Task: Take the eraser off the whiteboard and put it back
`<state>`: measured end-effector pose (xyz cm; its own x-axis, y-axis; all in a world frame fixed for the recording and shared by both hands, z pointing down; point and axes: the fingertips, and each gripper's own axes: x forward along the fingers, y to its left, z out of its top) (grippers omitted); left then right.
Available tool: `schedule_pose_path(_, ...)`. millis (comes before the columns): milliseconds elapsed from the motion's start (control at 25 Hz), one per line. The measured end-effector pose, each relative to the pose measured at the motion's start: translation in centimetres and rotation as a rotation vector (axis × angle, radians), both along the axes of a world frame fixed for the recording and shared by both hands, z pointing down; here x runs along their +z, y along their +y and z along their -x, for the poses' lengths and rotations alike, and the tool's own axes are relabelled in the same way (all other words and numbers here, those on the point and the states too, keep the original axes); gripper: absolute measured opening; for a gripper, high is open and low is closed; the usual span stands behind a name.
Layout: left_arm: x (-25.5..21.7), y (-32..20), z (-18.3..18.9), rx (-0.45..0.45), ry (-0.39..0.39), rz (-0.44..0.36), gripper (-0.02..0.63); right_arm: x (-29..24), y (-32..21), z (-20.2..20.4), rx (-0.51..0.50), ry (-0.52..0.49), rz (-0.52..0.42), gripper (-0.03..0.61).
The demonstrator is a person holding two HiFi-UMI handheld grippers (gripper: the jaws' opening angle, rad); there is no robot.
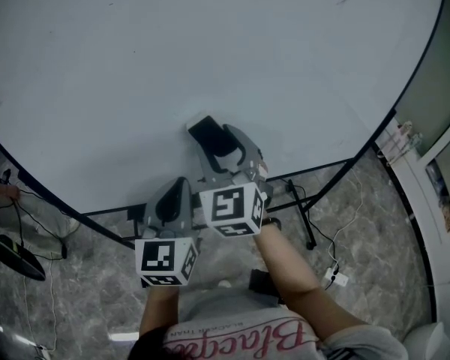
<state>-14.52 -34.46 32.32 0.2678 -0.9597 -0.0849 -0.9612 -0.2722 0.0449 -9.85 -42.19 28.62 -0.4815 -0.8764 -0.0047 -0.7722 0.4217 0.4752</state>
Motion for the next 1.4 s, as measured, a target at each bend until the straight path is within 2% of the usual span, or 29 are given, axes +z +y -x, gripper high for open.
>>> schedule_pose_path(120, 0.1, 0.2, -0.2, 0.009, 0.005, -0.002, 0.000, 0.8, 1.1, -0.7, -0.022, -0.055, 0.042, 0.236)
schedule_pose_path(320, 0.0, 0.7, -0.6, 0.024, 0.003, -0.013, 0.000, 1.6, 3.2, -2.1, -0.044, -0.116, 0.053, 0.235)
schedule_pose_path(600, -0.2, 1.1, -0.5, 0.023, 0.013, -0.019, 0.000, 2.3, 6.7, -3.5, -0.110, -0.251, 0.142, 0.236)
schedule_pose_path(880, -0.1, 1.0, -0.8, 0.040, -0.006, -0.014, -0.002, 4.3, 8.0, -4.5, -0.105, -0.269, 0.196, 0.236)
schedule_pose_path(1400, -0.6, 0.8, -0.9, 0.034, 0.000, -0.030, 0.000, 3.2, 7.2, -4.2, -0.122, -0.252, 0.164, 0.236)
